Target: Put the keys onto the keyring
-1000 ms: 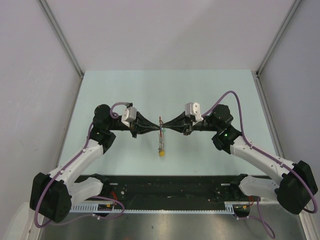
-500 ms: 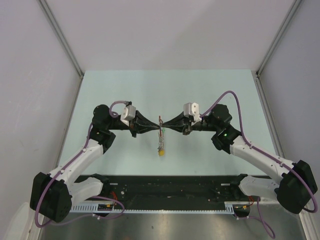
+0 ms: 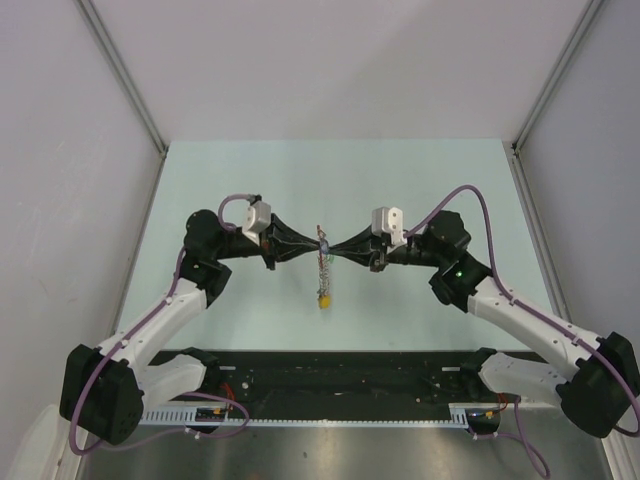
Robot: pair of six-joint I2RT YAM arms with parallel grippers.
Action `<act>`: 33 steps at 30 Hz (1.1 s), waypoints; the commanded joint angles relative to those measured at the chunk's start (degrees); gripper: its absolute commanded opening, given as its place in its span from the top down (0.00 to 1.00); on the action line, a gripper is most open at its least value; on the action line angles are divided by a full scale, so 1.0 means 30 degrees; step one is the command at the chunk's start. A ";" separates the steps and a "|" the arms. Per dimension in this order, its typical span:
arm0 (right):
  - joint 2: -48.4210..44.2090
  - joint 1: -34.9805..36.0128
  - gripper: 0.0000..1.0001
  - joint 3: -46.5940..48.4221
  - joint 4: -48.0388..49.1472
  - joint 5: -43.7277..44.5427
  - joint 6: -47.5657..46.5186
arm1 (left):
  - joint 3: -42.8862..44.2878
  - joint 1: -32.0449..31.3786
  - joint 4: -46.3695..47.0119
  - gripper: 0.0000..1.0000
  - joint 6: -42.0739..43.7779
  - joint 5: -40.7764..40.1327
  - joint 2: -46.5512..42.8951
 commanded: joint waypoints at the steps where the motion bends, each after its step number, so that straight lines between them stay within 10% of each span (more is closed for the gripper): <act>1: -0.1042 0.0199 1.00 0.0619 -0.1066 0.0391 -0.0362 | 0.0064 -0.0036 0.1541 1.00 -0.1504 -0.1940 -0.0336; 33: -0.0370 0.0726 1.00 0.1322 0.1334 0.0685 0.1864 | -0.0991 -0.0388 0.1102 1.00 -0.0334 0.1077 -0.2035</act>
